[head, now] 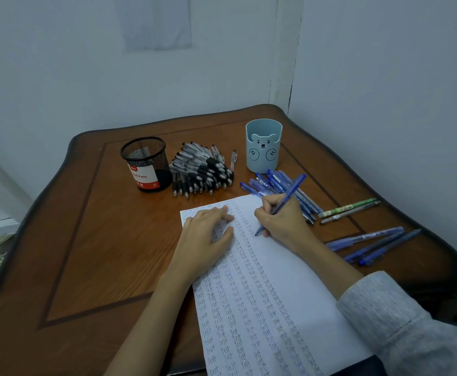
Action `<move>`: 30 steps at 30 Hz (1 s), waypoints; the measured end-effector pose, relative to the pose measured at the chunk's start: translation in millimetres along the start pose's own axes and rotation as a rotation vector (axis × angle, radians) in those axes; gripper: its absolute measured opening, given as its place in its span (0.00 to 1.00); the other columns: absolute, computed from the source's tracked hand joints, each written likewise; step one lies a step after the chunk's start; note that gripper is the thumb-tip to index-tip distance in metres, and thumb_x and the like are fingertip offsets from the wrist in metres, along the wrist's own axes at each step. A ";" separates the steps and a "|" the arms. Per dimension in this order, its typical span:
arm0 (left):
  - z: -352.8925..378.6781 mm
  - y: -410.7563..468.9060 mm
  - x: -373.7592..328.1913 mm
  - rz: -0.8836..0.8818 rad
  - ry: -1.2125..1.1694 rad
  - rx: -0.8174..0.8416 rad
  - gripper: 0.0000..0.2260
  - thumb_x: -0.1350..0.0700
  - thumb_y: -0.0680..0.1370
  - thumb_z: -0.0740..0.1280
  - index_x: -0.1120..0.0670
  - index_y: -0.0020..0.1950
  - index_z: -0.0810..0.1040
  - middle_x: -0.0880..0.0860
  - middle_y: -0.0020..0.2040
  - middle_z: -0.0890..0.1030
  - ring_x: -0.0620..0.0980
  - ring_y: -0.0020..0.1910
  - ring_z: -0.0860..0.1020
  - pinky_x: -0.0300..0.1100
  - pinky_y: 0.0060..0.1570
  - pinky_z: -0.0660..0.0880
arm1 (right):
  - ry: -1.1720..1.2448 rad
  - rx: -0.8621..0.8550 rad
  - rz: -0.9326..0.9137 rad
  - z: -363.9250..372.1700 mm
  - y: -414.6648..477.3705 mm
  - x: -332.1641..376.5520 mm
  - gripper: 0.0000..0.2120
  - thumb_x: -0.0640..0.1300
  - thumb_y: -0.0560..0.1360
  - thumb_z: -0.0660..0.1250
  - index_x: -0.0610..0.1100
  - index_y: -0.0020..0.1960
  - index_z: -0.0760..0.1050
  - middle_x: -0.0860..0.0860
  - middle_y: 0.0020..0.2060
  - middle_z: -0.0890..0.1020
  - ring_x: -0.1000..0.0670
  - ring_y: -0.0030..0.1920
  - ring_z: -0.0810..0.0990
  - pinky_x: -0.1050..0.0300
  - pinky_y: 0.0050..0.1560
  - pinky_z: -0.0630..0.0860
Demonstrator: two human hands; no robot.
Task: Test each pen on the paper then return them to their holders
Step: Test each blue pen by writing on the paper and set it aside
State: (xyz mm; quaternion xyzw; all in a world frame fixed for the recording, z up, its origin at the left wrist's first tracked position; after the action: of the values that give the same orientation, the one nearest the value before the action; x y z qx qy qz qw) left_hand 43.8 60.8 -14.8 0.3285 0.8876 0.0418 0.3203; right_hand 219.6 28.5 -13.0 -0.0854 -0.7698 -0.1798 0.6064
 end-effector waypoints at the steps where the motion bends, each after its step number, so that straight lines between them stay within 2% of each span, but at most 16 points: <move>1: -0.1 -0.1 -0.1 0.000 -0.003 0.003 0.10 0.52 0.79 0.64 0.48 0.60 0.76 0.39 0.65 0.72 0.40 0.66 0.67 0.40 0.62 0.58 | -0.001 -0.002 -0.003 -0.1 -0.2 0.4 0.21 0.25 0.71 0.62 0.41 0.26 0.61 0.46 0.26 0.62 0.53 0.19 0.68 0.63 0.20 0.69; 11: -0.1 -0.2 0.4 0.001 -0.002 0.001 0.11 0.52 0.79 0.64 0.48 0.61 0.76 0.36 0.63 0.71 0.39 0.66 0.67 0.40 0.62 0.58 | 0.003 -0.013 -0.014 -0.9 0.6 -0.9 0.21 0.25 0.71 0.62 0.41 0.26 0.61 0.46 0.24 0.62 0.52 0.19 0.70 0.64 0.20 0.68; 19: 0.8 -0.1 1.0 -0.006 0.002 0.008 0.13 0.52 0.79 0.63 0.49 0.64 0.75 0.32 0.60 0.68 0.37 0.65 0.65 0.36 0.60 0.55 | -0.006 -0.030 0.000 0.9 0.8 -3.4 0.20 0.25 0.71 0.61 0.42 0.27 0.60 0.45 0.26 0.61 0.53 0.19 0.68 0.63 0.20 0.69; 23: 0.0 -0.6 1.4 0.003 -0.014 0.005 0.12 0.52 0.79 0.63 0.49 0.63 0.75 0.33 0.60 0.69 0.38 0.66 0.66 0.39 0.63 0.58 | 0.035 -0.040 0.015 0.0 1.0 -2.3 0.20 0.26 0.72 0.62 0.41 0.28 0.61 0.46 0.25 0.62 0.53 0.18 0.69 0.64 0.19 0.65; 27: 0.9 0.3 5.0 0.000 -0.044 -0.007 0.10 0.52 0.79 0.64 0.47 0.60 0.77 0.38 0.65 0.72 0.40 0.66 0.67 0.41 0.64 0.59 | 0.226 -0.009 0.067 -2.7 0.9 2.0 0.18 0.37 0.79 0.64 0.39 0.30 0.66 0.45 0.24 0.71 0.55 0.18 0.65 0.65 0.18 0.61; 30: 0.9 0.8 6.7 -0.003 -0.069 -0.014 0.09 0.53 0.78 0.65 0.46 0.58 0.78 0.42 0.66 0.74 0.41 0.66 0.68 0.46 0.66 0.61 | 0.227 0.022 0.065 -0.8 -1.0 7.5 0.15 0.49 0.81 0.59 0.42 0.39 0.69 0.48 0.22 0.69 0.55 0.19 0.64 0.64 0.20 0.62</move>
State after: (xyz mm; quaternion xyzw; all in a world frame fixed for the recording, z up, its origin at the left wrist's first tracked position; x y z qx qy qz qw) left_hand 41.0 65.4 -18.9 0.3260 0.8763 0.0362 0.3529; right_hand 218.1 26.6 -5.8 -0.0829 -0.6949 -0.1599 0.6962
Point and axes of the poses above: each hand's wrist, its own y-axis towards the middle knuckle, its own z-axis out of the palm, x = y × z, the point moved 2 cm from there along y, towards the middle knuckle
